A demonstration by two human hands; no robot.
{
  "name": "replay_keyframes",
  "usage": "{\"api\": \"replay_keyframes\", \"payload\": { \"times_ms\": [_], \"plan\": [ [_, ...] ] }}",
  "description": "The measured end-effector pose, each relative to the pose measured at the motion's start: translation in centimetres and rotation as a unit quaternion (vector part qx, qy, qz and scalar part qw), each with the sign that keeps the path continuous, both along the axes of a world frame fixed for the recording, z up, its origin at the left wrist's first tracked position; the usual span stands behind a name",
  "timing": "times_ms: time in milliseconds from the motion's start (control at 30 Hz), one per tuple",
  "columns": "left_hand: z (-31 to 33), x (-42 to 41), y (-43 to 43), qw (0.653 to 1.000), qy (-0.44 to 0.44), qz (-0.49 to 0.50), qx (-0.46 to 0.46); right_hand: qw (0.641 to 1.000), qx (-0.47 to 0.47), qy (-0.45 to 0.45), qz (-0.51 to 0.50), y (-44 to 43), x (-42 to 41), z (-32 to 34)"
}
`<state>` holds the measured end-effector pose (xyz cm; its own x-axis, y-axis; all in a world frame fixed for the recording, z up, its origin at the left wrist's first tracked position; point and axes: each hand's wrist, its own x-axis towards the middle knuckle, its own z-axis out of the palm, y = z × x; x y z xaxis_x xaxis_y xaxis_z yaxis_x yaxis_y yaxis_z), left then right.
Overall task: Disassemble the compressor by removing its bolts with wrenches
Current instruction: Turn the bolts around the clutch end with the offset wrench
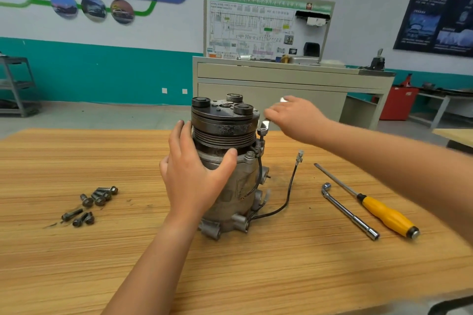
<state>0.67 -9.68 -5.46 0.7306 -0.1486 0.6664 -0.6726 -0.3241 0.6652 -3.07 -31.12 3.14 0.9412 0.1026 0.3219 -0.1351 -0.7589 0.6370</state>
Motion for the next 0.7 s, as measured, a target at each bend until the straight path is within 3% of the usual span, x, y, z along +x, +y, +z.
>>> {"api": "replay_keyframes", "payload": {
  "times_ms": [167, 267, 367, 467, 567, 700],
  "plan": [
    [0.1, 0.0, 0.1, 1.000, 0.010, -0.004, 0.009, 0.967, 0.200, -0.150, 0.050, 1.0, 1.8, -2.6],
    [0.2, 0.0, 0.6, 0.999, 0.034, -0.040, -0.003, 0.890, 0.367, -0.266, 0.046, 0.3, -0.7, -3.3],
    [1.2, -0.8, 1.7, 0.990, 0.053, -0.094, -0.090, 0.801, 0.509, -0.312, 0.038, 0.6, -3.3, -4.9],
    [5.0, -1.9, 2.2, 0.982, -0.123, -0.087, -0.112, 0.727, 0.612, -0.308, 0.032, 1.9, -5.3, -8.2],
    [10.4, -2.2, 1.0, 0.947, -0.292, -0.133, -0.008, 0.670, 0.668, -0.320, 0.047, 3.1, -6.1, -11.0],
    [14.7, -1.8, -2.8, 0.888, -0.277, -0.180, 0.320, 0.625, 0.691, -0.347, 0.103, 3.7, -6.6, -12.6]
  ]
}}
